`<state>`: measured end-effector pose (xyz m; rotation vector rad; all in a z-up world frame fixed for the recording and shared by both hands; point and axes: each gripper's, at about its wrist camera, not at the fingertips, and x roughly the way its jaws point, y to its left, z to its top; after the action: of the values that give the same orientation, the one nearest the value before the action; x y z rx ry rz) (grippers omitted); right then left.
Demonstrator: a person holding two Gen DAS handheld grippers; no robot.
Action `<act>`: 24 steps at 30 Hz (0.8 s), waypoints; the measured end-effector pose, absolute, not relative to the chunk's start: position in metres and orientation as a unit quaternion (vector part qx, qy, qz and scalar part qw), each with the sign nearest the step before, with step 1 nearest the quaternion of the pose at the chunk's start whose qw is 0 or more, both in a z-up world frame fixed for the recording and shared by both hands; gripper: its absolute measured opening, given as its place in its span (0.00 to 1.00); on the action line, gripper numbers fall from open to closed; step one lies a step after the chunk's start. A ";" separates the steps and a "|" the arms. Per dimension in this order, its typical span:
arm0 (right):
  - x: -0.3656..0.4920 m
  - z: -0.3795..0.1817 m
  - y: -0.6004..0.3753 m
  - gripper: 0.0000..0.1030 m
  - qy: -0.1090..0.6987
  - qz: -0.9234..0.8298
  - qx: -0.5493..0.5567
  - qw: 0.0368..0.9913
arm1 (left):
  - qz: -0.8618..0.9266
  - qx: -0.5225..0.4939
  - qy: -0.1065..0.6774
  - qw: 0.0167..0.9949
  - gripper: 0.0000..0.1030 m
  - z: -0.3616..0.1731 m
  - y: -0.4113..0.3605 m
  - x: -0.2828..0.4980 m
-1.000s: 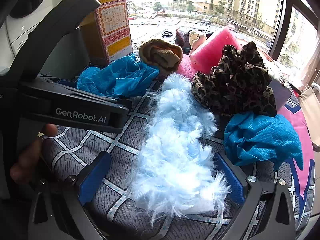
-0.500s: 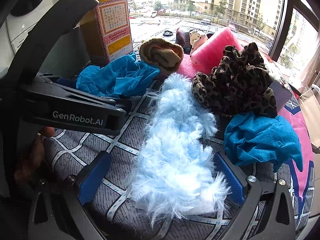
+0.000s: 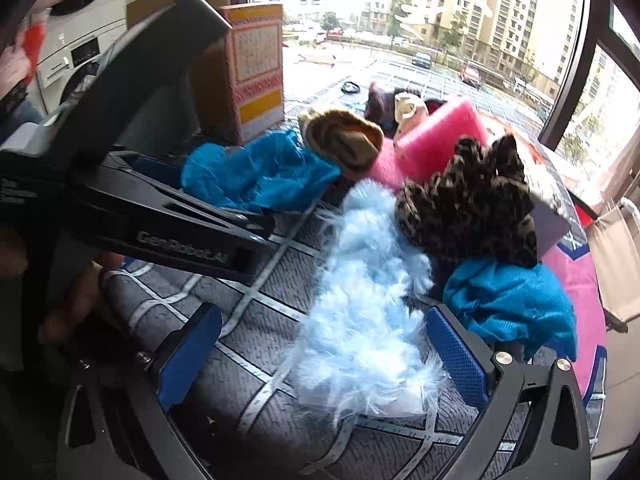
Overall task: Organize soft objects
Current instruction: 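Move right gripper to fluffy light-blue plush while left gripper approaches blue shoe cover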
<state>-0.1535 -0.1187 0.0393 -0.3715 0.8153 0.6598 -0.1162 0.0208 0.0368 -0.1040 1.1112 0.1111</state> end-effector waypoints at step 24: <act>-0.116 0.036 -0.118 1.00 0.458 0.310 -0.123 0.824 | 0.036 -0.033 0.539 0.841 0.88 0.030 0.012 -0.094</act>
<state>-0.1163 -0.1179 0.0359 -0.2612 0.9731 0.6581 -0.0945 0.0120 0.0301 -0.0698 1.1381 0.0751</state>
